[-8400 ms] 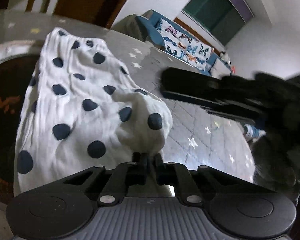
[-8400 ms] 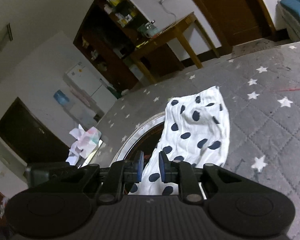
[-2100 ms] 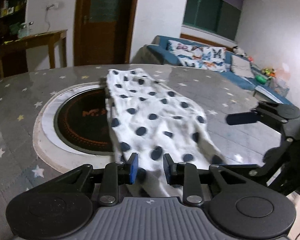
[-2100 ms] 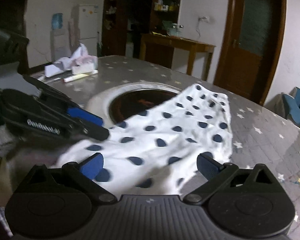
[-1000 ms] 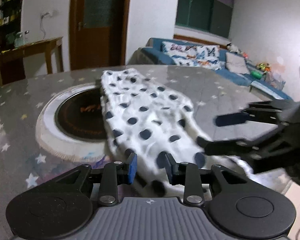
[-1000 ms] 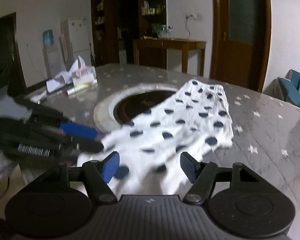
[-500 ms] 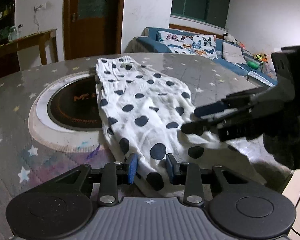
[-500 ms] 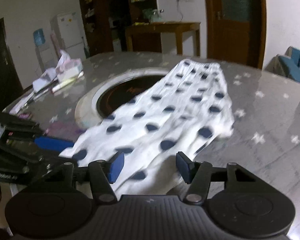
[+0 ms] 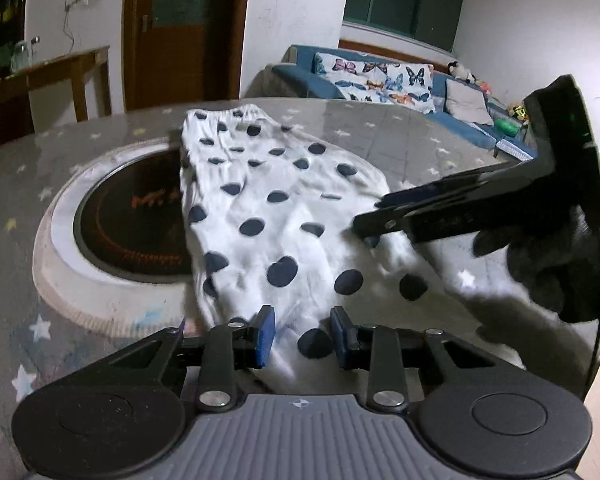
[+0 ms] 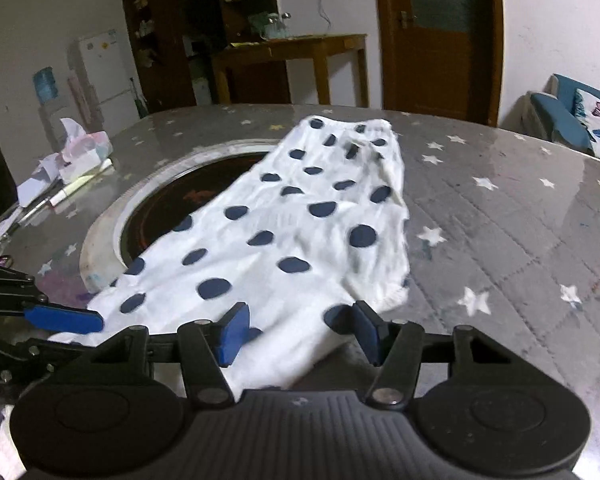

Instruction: Fold clothes

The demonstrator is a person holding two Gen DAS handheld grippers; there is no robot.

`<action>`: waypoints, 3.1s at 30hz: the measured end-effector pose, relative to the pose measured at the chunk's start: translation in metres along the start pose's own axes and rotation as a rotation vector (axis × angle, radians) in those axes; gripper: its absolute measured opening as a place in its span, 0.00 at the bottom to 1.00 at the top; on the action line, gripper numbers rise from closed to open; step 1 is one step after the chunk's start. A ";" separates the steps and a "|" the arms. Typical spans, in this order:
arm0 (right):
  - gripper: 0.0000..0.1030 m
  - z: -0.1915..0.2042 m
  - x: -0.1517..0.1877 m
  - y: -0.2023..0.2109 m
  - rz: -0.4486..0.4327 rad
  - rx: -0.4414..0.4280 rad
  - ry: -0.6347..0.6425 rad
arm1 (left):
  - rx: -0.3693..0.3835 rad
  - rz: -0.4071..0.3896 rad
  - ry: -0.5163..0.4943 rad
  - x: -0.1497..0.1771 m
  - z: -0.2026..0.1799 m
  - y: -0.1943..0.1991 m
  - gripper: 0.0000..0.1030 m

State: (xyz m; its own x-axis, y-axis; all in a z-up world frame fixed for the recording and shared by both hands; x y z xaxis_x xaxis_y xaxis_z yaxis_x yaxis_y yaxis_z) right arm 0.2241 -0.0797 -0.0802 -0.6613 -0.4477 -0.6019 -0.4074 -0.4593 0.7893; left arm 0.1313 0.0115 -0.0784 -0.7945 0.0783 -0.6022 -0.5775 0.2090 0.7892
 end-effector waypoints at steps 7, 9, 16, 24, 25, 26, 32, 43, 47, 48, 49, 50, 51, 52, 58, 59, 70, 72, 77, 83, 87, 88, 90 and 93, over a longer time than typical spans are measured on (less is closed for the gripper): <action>0.57 0.005 -0.020 0.008 -0.030 0.000 0.038 | 0.018 -0.033 0.011 -0.016 -0.007 0.008 0.48; 0.57 0.007 -0.027 0.005 -0.034 0.000 0.051 | 0.014 -0.029 0.019 -0.018 -0.007 0.005 0.52; 0.58 -0.005 -0.036 -0.024 0.017 0.018 0.029 | 0.021 -0.016 0.044 -0.019 -0.004 -0.005 0.62; 0.59 0.002 -0.064 -0.037 0.015 0.033 0.091 | 0.045 -0.007 0.040 -0.015 -0.009 -0.011 0.68; 0.59 0.003 -0.068 -0.043 0.021 0.037 0.102 | 0.047 -0.007 0.041 -0.015 -0.009 -0.012 0.69; 0.59 0.004 -0.072 -0.048 0.028 0.041 0.112 | 0.050 -0.007 0.042 -0.014 -0.009 -0.012 0.70; 0.59 0.000 -0.091 -0.082 0.055 0.068 0.124 | 0.064 -0.011 0.040 -0.013 -0.009 -0.013 0.73; 0.62 -0.010 -0.147 -0.132 0.060 0.116 0.150 | 0.096 -0.011 0.056 -0.013 -0.010 -0.014 0.79; 0.62 -0.012 -0.169 -0.150 0.061 0.120 0.154 | 0.107 -0.009 0.068 -0.014 -0.009 -0.014 0.80; 0.62 -0.013 -0.173 -0.154 0.062 0.124 0.154 | 0.109 -0.009 0.069 -0.014 -0.009 -0.014 0.80; 0.62 -0.014 -0.178 -0.158 0.063 0.128 0.155 | 0.111 -0.008 0.070 -0.014 -0.009 -0.014 0.80; 0.62 -0.015 -0.182 -0.162 0.061 0.135 0.157 | 0.111 -0.008 0.071 -0.014 -0.009 -0.014 0.80; 0.63 -0.016 -0.187 -0.166 0.059 0.142 0.159 | 0.111 -0.007 0.073 -0.014 -0.009 -0.014 0.80; 0.63 -0.018 -0.190 -0.168 0.057 0.146 0.159 | 0.112 -0.007 0.075 -0.014 -0.009 -0.014 0.80; 0.64 -0.026 -0.205 -0.169 0.028 0.118 0.131 | 0.122 -0.006 0.089 -0.015 -0.008 -0.014 0.81; 0.65 -0.028 -0.206 -0.165 0.015 0.112 0.131 | 0.124 -0.007 0.090 -0.015 -0.008 -0.014 0.81; 0.77 -0.079 -0.204 -0.170 0.025 0.096 0.007 | 0.137 -0.010 0.105 -0.016 -0.006 -0.015 0.82; 0.78 -0.083 -0.203 -0.174 0.019 0.083 -0.006 | 0.139 -0.010 0.108 -0.016 -0.006 -0.015 0.82; 0.78 -0.088 -0.206 -0.175 -0.004 0.082 -0.016 | 0.144 -0.008 0.117 -0.016 -0.005 -0.014 0.82; 0.76 -0.090 -0.205 -0.176 -0.017 0.064 -0.037 | 0.148 -0.007 0.120 -0.016 -0.004 -0.014 0.82; 0.54 -0.091 -0.206 -0.173 -0.022 0.047 -0.048 | 0.145 -0.006 0.120 -0.016 -0.004 -0.013 0.82; 0.40 -0.090 -0.206 -0.172 -0.021 0.029 -0.053 | 0.144 -0.006 0.120 -0.016 -0.004 -0.013 0.82; 0.23 -0.087 -0.206 -0.168 -0.019 -0.004 -0.060 | 0.141 -0.005 0.120 -0.016 -0.004 -0.013 0.82; 0.21 -0.085 -0.205 -0.163 -0.024 -0.005 -0.053 | 0.136 -0.003 0.120 -0.016 -0.003 -0.013 0.83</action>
State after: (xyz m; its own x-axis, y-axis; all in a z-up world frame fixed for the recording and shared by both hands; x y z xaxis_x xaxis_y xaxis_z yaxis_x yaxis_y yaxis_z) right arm 0.4792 0.0221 -0.0962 -0.6839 -0.3951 -0.6133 -0.4204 -0.4737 0.7739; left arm 0.1505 0.0045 -0.0785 -0.8143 -0.0375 -0.5793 -0.5555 0.3399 0.7589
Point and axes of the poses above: each gripper's, at about its wrist camera, not at the fingertips, and y roughly against the way its jaws point, z to its left, x to its underside, the point moved 10 cm from there along -y, roughly the way its jaws point, and after that the axes turned 11 degrees about z, right-handed, at the moved point
